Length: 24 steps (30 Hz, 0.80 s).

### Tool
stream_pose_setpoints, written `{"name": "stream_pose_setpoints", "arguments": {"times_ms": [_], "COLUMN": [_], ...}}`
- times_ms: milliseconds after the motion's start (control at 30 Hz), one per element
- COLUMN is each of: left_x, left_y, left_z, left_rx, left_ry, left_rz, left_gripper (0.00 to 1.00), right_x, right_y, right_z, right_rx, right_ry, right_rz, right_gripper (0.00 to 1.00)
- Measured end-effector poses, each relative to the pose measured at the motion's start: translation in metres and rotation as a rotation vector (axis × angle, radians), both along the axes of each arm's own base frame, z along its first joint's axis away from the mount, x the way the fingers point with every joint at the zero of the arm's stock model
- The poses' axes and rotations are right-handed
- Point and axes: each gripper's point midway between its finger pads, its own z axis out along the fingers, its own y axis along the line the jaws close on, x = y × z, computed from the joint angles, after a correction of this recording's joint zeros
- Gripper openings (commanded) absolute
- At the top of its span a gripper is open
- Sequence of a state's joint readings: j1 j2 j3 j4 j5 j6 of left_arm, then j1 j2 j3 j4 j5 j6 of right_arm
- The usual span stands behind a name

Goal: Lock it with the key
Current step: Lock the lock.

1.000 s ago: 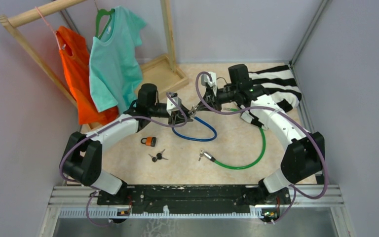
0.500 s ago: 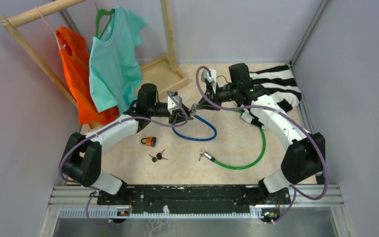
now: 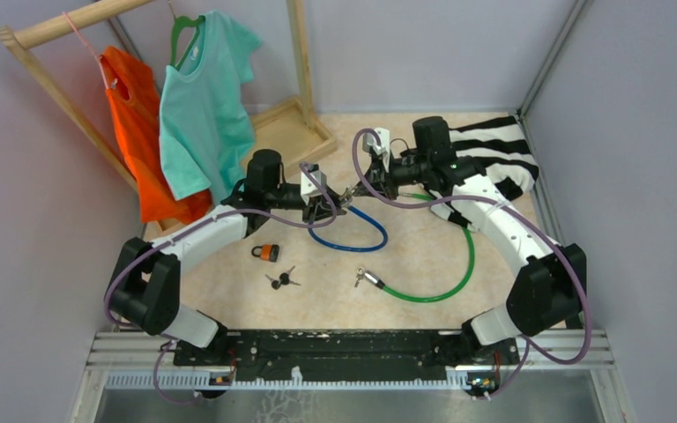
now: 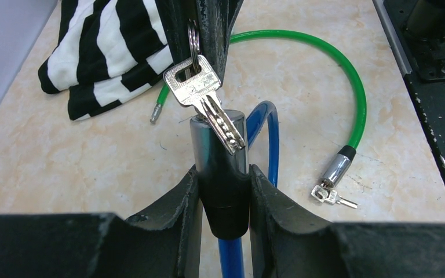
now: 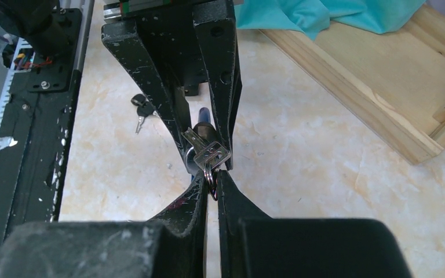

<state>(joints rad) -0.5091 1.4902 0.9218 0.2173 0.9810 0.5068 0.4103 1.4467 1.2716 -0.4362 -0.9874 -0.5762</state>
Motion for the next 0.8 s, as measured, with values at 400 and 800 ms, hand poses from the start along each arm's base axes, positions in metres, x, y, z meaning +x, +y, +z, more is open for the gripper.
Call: {"name": "stream_pose_setpoints", "arguments": {"times_ms": [400,800], "left_x": [0.003,0.006], "left_y": [0.0,0.0], "left_z": [0.0,0.006], "left_rx": [0.005,0.006], "left_ry": [-0.015,-0.03], "left_rz": [0.012,0.027], "left_gripper": [0.0,0.0], "right_x": [0.003,0.003], "right_y": [0.0,-0.003], "right_z": [0.001,0.009], "right_rx": [-0.004,-0.033], "right_ry": [0.084,0.036], "right_rz": [-0.053,-0.028], "right_gripper": [0.0,0.0]}}
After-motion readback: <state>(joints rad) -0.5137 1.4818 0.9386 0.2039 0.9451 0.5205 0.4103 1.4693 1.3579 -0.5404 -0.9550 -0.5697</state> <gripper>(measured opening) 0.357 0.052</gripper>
